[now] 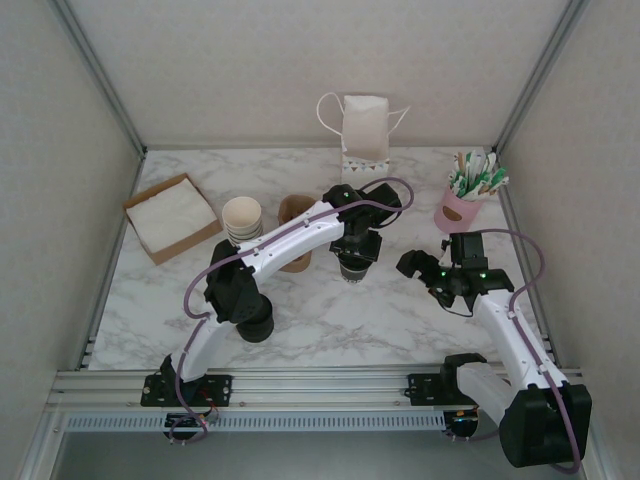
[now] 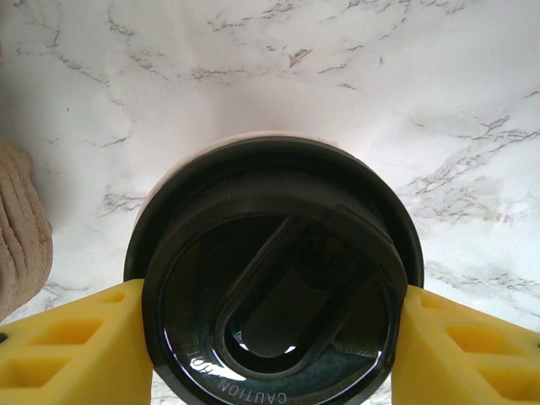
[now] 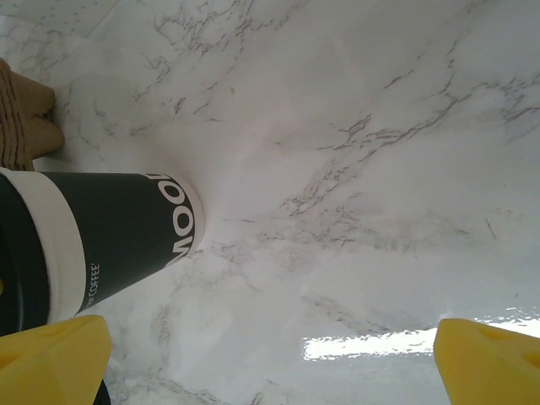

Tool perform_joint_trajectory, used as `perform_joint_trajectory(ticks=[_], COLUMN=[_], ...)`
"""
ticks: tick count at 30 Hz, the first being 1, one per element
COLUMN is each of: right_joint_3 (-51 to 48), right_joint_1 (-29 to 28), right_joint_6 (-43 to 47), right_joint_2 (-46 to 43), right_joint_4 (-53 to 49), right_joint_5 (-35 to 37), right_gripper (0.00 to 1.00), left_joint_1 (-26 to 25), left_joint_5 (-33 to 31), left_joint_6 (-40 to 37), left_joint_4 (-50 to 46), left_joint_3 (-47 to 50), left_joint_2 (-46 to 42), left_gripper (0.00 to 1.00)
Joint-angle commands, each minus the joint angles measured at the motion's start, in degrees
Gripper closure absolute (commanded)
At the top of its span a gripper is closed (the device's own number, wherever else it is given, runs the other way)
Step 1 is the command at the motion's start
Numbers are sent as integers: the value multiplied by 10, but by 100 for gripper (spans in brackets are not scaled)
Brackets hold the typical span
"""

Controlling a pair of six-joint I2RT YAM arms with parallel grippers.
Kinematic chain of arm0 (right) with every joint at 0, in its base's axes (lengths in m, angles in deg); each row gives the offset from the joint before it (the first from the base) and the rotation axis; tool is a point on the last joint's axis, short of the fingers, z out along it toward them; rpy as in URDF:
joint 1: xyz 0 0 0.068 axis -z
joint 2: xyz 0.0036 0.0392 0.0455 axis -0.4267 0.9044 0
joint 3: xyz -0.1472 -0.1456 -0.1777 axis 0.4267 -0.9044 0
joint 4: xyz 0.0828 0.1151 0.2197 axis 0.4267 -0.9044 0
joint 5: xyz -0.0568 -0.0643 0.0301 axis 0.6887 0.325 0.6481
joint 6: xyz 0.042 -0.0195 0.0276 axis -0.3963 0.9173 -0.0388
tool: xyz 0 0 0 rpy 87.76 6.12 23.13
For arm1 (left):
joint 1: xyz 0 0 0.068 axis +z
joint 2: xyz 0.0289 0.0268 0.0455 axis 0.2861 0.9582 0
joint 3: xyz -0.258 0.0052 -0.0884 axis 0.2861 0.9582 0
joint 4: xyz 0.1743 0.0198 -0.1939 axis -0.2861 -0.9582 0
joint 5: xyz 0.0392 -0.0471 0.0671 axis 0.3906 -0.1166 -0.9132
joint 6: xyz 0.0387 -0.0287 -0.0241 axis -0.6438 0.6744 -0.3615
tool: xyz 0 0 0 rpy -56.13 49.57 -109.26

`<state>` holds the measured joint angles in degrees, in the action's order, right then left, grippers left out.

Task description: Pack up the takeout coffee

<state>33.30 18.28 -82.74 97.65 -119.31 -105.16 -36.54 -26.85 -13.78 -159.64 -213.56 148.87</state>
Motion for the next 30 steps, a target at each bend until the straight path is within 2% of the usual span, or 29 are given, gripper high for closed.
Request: perform_joint_trajectory(ticks=[1, 12, 30], right_joint_3=[-7, -8, -6], right_joint_1=[4, 6, 6], right_joint_6=[10, 12, 14], right_joint_2=[3, -1, -4], right_joint_4=[5, 4, 2], right_joint_5=[-9, -14, -20], right_gripper=[1, 1, 1], left_joint_1=[-4, -4, -6], left_joint_5=[5, -20, -23], left_joint_6=[-8, -7, -11], left_joint_4=[-2, -14, -2], left_joint_3=[-16, -12, -5], left_joint_2=[9, 11, 9], left_gripper=[49, 49, 49])
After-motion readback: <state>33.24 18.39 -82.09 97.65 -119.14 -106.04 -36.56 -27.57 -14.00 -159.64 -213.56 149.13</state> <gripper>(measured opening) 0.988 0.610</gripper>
